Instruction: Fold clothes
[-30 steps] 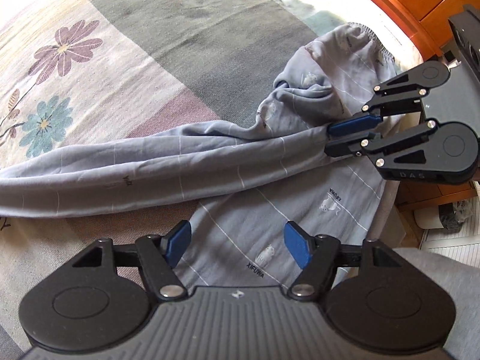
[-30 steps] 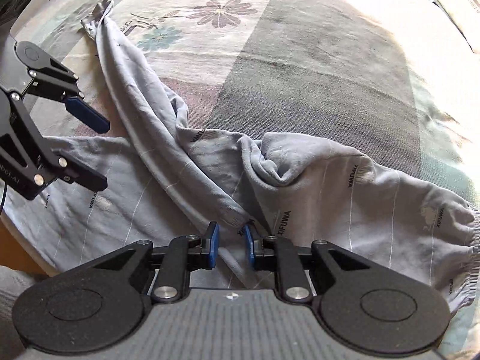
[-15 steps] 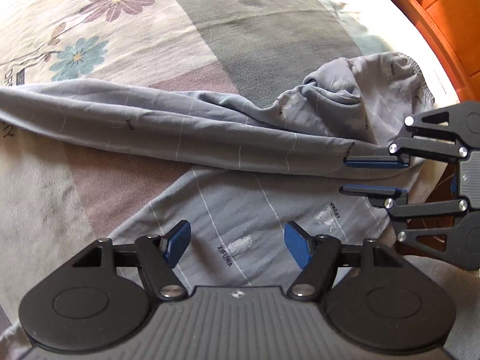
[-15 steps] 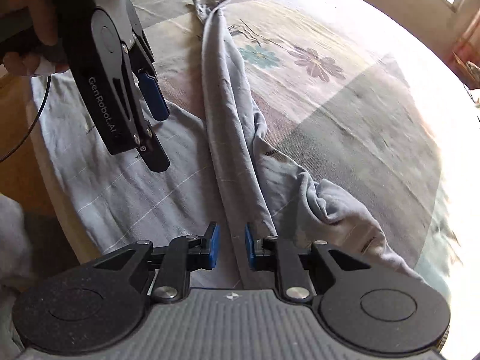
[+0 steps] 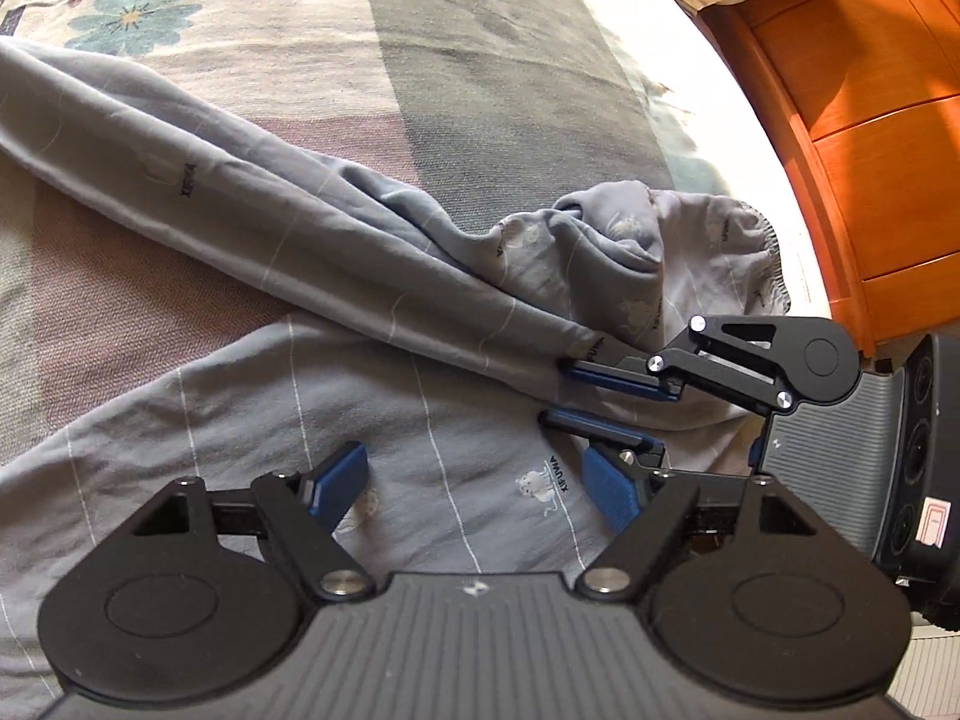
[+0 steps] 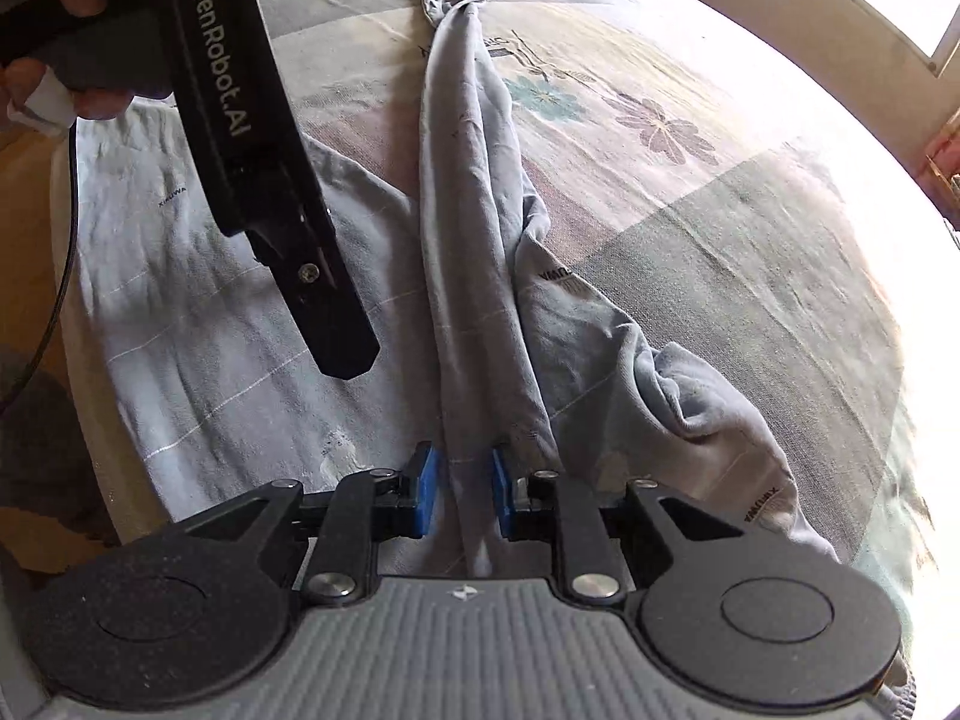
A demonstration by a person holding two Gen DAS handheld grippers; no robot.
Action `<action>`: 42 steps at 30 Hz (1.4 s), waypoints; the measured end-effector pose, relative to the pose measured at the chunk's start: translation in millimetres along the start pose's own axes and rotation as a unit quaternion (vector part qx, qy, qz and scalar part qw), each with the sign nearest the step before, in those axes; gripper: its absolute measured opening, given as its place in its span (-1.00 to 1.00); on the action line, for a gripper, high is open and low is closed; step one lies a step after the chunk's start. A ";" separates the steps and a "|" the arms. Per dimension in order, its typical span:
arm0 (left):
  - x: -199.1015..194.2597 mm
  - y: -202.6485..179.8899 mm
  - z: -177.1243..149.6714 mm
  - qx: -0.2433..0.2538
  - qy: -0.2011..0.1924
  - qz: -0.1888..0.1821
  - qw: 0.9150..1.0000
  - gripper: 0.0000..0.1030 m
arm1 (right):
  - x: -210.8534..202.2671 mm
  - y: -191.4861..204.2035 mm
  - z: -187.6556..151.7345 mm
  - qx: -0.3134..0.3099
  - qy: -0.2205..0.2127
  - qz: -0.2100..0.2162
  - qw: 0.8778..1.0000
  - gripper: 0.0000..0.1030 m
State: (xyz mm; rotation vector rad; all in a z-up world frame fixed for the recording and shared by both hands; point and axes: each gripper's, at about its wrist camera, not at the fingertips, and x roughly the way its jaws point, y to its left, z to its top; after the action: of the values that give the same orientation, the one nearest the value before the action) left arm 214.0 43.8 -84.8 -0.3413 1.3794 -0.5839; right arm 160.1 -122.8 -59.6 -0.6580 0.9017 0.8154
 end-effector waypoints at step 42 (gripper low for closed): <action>-10.4 5.6 -43.8 0.056 -0.145 0.041 0.987 0.99 | 16.2 65.4 -10.1 -0.126 -0.095 -0.145 0.977 -0.78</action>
State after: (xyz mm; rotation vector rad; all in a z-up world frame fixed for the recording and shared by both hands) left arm 171.4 59.0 -87.1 -0.2661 1.0710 -0.5178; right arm 107.5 -90.6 -88.6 -0.8933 0.5170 0.7207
